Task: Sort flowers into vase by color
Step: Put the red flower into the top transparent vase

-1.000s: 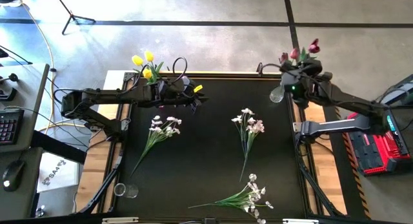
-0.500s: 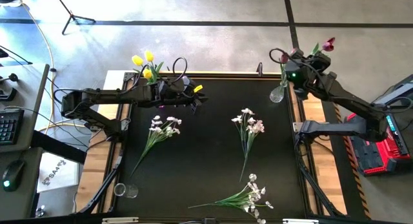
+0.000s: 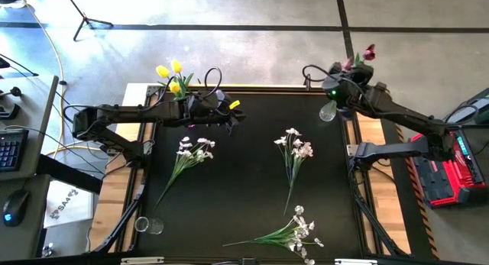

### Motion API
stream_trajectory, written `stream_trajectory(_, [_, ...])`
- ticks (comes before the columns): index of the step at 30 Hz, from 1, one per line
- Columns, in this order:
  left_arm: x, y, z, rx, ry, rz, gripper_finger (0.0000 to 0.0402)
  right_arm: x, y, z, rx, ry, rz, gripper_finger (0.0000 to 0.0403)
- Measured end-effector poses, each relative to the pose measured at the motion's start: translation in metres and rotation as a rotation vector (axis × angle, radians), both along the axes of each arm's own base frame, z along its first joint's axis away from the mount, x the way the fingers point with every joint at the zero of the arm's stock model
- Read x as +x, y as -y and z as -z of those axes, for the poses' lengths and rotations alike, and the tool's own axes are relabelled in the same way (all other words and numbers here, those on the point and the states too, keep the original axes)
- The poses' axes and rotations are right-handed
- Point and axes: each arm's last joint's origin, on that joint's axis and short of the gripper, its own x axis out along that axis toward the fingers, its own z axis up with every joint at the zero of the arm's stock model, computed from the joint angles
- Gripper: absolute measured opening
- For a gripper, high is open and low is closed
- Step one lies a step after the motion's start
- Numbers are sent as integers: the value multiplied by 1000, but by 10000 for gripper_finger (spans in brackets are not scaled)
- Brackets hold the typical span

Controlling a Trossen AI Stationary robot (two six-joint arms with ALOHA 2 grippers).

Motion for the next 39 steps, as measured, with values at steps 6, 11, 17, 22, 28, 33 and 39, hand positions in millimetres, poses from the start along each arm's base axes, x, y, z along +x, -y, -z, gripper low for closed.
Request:
stream_trajectory(6, [-1,-4,0,7,-3,-8,122,5,-2,3,119,-50,-138,0])
stream_trajectory(11, [-2,-8,0,7,-3,-22,122,7,-2,4,184,-29,-228,0])
stream_trajectory(17, [-2,-7,0,-14,4,-15,122,-3,-8,4,219,49,-272,0])
stream_trajectory(22, [-1,-5,0,-33,8,21,122,-18,-16,-1,245,182,-335,3])
stream_trajectory(28, [0,-2,0,-40,10,27,122,-32,-25,-8,306,327,-474,43])
stream_trajectory(33, [0,-2,0,-55,16,19,122,-34,-30,-9,393,357,-614,98])
stream_trajectory(39, [0,-1,1,-83,17,44,122,-32,-34,-7,518,381,-771,163])
